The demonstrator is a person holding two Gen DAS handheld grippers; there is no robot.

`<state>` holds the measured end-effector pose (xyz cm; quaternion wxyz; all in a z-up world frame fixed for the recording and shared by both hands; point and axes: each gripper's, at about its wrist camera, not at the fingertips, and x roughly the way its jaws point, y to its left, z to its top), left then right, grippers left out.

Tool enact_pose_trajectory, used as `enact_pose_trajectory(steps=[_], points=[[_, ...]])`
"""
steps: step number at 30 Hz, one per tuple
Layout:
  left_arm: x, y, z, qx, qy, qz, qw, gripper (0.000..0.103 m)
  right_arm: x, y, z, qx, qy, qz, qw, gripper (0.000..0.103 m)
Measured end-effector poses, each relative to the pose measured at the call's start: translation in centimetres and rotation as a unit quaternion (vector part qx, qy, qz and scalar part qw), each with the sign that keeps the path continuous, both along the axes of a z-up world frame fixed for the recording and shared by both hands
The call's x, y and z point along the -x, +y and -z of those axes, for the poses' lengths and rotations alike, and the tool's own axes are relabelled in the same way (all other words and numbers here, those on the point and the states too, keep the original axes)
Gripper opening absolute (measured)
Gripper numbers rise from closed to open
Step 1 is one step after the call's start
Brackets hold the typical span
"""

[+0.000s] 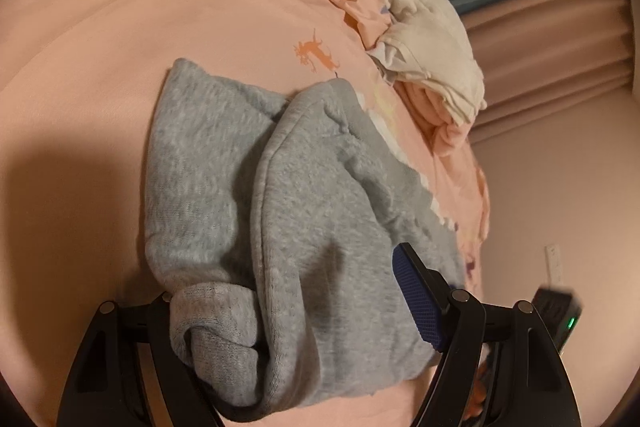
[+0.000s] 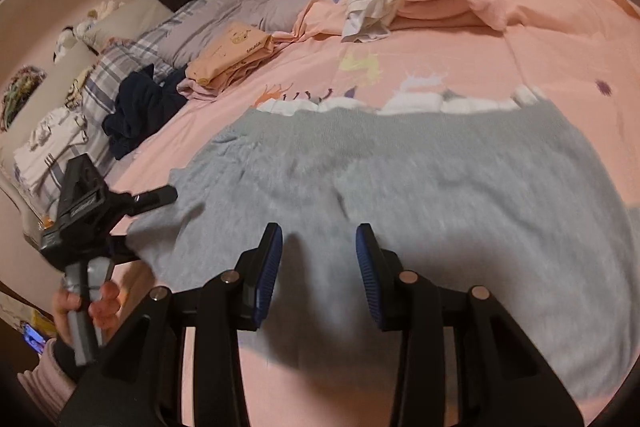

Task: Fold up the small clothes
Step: 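Lift the side with the left gripper and fold it over the body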

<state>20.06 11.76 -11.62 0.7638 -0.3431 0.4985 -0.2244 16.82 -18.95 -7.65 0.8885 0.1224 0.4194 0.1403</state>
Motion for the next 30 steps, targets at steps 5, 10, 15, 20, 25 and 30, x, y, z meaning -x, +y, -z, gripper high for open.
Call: enact_pose_trajectory(steps=[5,10,15,20,25,30], points=[[0.5,-0.6,-0.3,-0.054,-0.016,0.010,0.9984,0.063,-3.5,1.1,0.4,0.028,0.009,0.015,0.999,0.026],[0.5,0.0,0.2,-0.081,-0.009,-0.002,0.9966,0.034,-6.3,2.0,3.4,0.050,0.079,0.013,0.996,0.019],[0.6,0.6,0.5,-0.076,0.001,-0.011,0.9971,0.026,-4.6,2.2,1.7,0.065,0.063,0.015,0.996,0.019],[0.6,0.1,0.2,-0.092,-0.003,-0.008,0.9957,0.026,1.1,2.6,-1.2,0.072,0.003,-0.008,0.997,0.019],[0.5,-0.1,0.1,-0.100,0.001,-0.009,0.9949,0.026,2.8,2.7,0.7,0.065,0.024,-0.017,0.997,0.019],[0.6,-0.5,-0.6,-0.118,0.002,-0.015,0.9929,0.021,2.4,3.3,3.1,0.063,0.038,-0.017,0.997,0.019]])
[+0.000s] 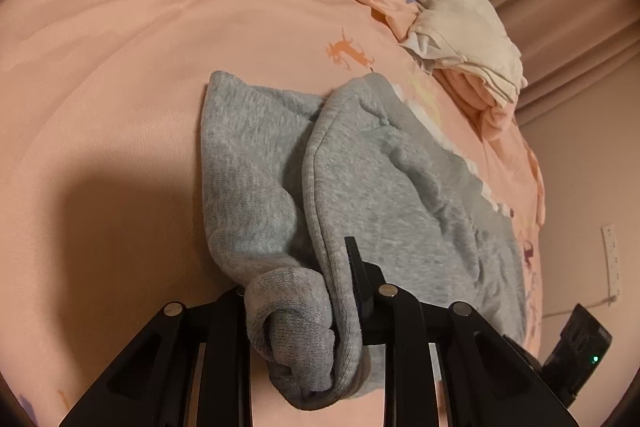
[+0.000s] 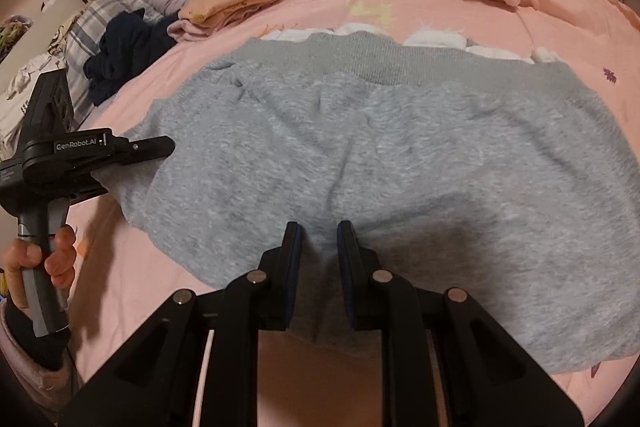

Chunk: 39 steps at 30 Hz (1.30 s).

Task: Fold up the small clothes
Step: 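Lift the side with the left gripper and fold it over the body, then lay the folded side down and open the left gripper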

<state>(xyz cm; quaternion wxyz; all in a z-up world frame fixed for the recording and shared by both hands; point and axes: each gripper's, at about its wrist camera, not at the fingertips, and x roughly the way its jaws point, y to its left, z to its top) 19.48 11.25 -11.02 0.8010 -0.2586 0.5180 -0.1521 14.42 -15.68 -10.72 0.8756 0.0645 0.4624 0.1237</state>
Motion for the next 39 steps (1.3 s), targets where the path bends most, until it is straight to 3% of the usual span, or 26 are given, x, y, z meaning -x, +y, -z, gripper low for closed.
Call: enact_pose_trajectory(steps=[10,18,28,39], points=[[0.4,-1.5,-3.9,-0.026,-0.045,0.002,0.9986,0.013,3.0,-4.1,-1.8,-0.122,-0.043,0.042,0.991,0.022],[0.6,-6.0,-8.0,-0.072,-0.089,0.037,0.9927,0.012,4.6,-7.4,-2.3,-0.165,-0.056,0.071,0.982,0.023],[2.0,-17.1,-12.1,-0.130,-0.148,0.130,0.9718,0.012,7.6,-13.4,-1.7,-0.236,-0.075,0.133,0.960,0.024],[3.9,-28.6,-9.8,-0.150,-0.141,0.232,0.9509,0.012,11.1,-19.4,-0.8,-0.275,-0.092,0.205,0.935,0.024]])
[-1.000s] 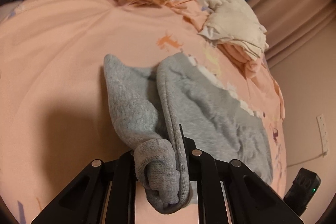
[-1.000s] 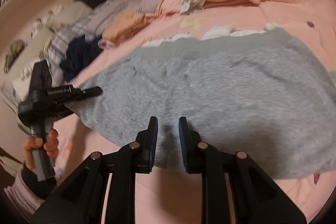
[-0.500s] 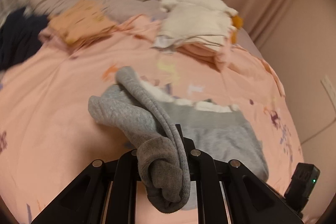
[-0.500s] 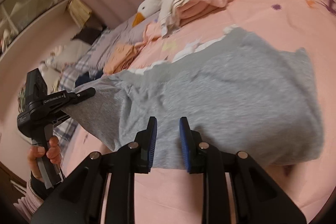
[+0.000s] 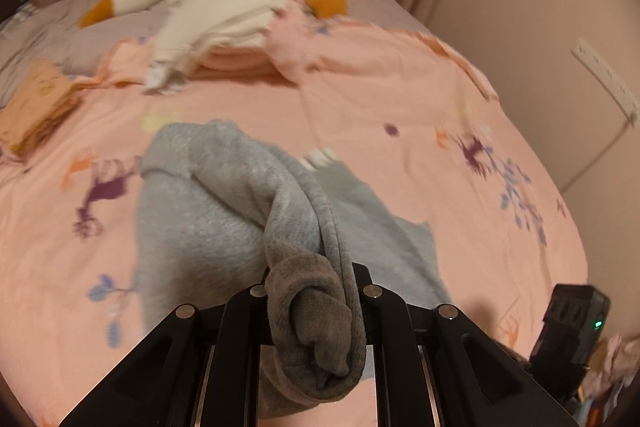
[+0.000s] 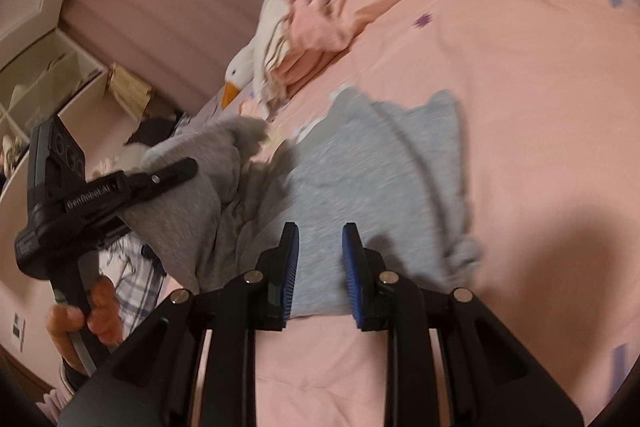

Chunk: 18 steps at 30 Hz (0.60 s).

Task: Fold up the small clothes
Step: 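Lay the folded side down and open the left gripper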

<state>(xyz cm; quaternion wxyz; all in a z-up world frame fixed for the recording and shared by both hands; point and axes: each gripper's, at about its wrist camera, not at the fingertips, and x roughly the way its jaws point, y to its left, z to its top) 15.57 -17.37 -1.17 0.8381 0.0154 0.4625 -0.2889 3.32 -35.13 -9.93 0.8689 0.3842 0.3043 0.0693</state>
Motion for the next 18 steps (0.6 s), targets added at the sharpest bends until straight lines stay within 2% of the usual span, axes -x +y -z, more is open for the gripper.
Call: enact_pose_trajectory(steps=[6,9,10,12,13,14,18], points=[[0.7,-4.1,4.4,-0.052,0.046,0.037,0.9969,0.013,1.9,-2.8,0.4,-0.018,0.002,0.031,0.999,0.025],[0.8,-4.7,5.8,-0.080,0.066,0.044,0.9936,0.021,2.5,-3.8,0.7,-0.031,0.000,0.038,0.999,0.031],[1.0,-4.6,5.7,-0.080,0.066,0.049,0.9934,0.027,2.8,-4.1,0.7,-0.035,-0.001,0.043,0.998,0.034],[1.3,-4.6,5.5,-0.073,0.072,0.068,0.9924,0.049,2.9,-4.3,0.7,-0.043,-0.004,0.044,0.998,0.037],[1.6,-4.8,5.4,-0.074,0.075,0.084,0.9909,0.066,3.0,-4.4,0.8,-0.051,-0.005,0.042,0.998,0.039],[2.0,-4.9,5.2,-0.077,0.070,0.094,0.9902,0.069,2.9,-4.5,0.9,-0.060,-0.004,0.039,0.997,0.039],[3.7,-4.5,4.0,-0.074,0.049,0.114,0.9896,0.069,3.0,-4.2,0.9,-0.067,-0.006,0.036,0.997,0.040]])
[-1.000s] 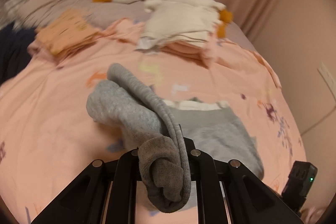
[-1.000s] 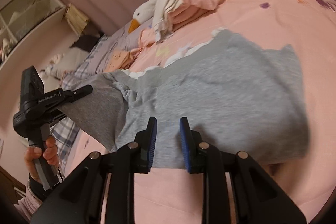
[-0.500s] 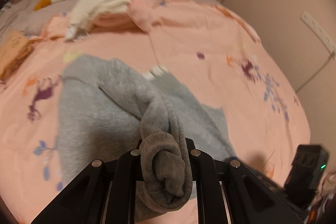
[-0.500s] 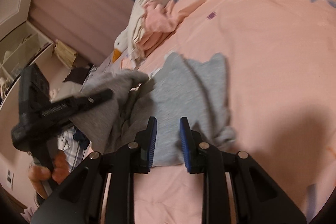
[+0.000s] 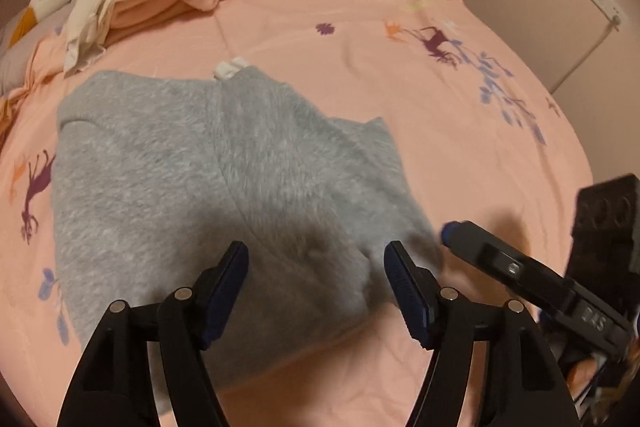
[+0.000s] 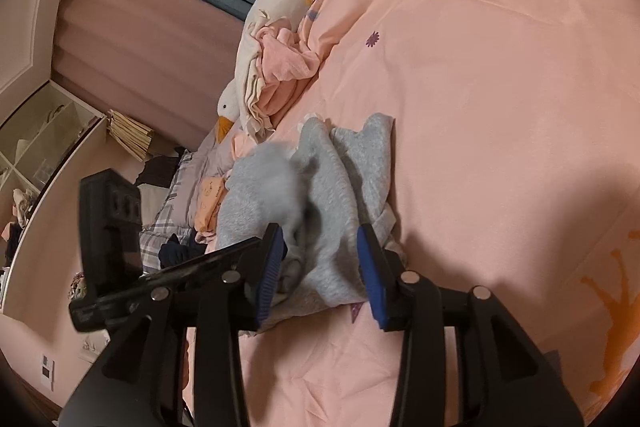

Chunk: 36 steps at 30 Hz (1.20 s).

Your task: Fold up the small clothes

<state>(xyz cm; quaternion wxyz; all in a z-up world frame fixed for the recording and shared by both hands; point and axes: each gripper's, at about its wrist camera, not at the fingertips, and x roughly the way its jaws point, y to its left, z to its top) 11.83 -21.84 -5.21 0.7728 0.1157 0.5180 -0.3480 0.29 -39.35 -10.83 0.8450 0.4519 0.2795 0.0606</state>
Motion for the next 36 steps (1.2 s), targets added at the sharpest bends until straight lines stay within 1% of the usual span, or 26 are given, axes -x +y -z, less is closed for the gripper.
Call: enact_pose_trajectory(steps=[2,3,6,8,11,12,13,15,18,19,21,24,27,31,33,35,36], points=[[0.2,1.3,-0.4,0.016,0.005,-0.015,0.9997,0.069,0.0,0.1,-0.1,-0.007,-0.003,-0.006,1.000,0.040],[0.2,2.5,-0.7,0.028,0.010,-0.029,0.9992,0.069,-0.1,0.2,-0.2,-0.009,-0.004,-0.008,1.000,0.040],[0.0,5.8,-1.1,0.046,0.012,-0.070,0.9964,0.069,-0.3,0.5,-0.6,-0.008,-0.002,-0.024,1.000,0.044],[0.0,8.8,-1.1,0.065,0.014,-0.102,0.9925,0.069,-0.7,0.8,-0.9,-0.008,0.001,-0.038,0.999,0.045],[0.6,13.2,-0.9,0.111,0.035,-0.141,0.9832,0.069,-1.5,1.7,-1.2,-0.012,0.003,-0.067,0.998,0.047],[0.9,14.7,-0.9,0.115,0.033,-0.160,0.9799,0.069,-1.8,2.1,-1.3,-0.016,0.005,-0.075,0.997,0.047],[1.1,15.4,-0.9,0.116,0.031,-0.169,0.9783,0.069,-2.1,2.5,-1.4,-0.015,0.008,-0.084,0.996,0.047],[1.3,17.1,-0.6,0.130,0.037,-0.184,0.9736,0.069,-2.8,3.5,-1.8,0.001,0.017,-0.093,0.996,0.047],[1.2,18.7,0.0,0.146,0.050,-0.200,0.9675,0.069,-3.8,4.6,-2.3,0.021,0.024,-0.105,0.994,0.048],[1.2,18.9,0.1,0.147,0.051,-0.202,0.9671,0.069,-4.5,5.0,-2.4,0.030,0.030,-0.110,0.993,0.049],[1.2,19.6,0.6,0.145,0.054,-0.206,0.9663,0.069,-5.8,5.4,-2.2,0.051,0.054,-0.106,0.992,0.051],[1.3,20.3,1.3,0.153,0.065,-0.209,0.9637,0.069,-7.6,5.9,-1.5,0.079,0.088,-0.106,0.987,0.051],[1.6,21.4,2.1,0.161,0.077,-0.214,0.9604,0.069,-8.9,6.3,-0.6,0.072,0.113,-0.124,0.983,0.051],[1.5,22.3,3.2,0.173,0.098,-0.226,0.9536,0.070,-10.7,7.6,-0.1,0.074,0.116,-0.160,0.978,0.051],[1.4,22.6,3.6,0.176,0.105,-0.230,0.9513,0.069,-11.4,7.7,0.4,0.063,0.122,-0.163,0.977,0.051],[1.5,22.8,3.8,0.174,0.107,-0.232,0.9508,0.070,-11.9,7.8,0.6,0.067,0.123,-0.157,0.978,0.040],[1.5,22.9,3.9,0.173,0.108,-0.233,0.9509,0.069,-11.8,7.9,0.5,0.072,0.118,-0.156,0.978,0.028]])
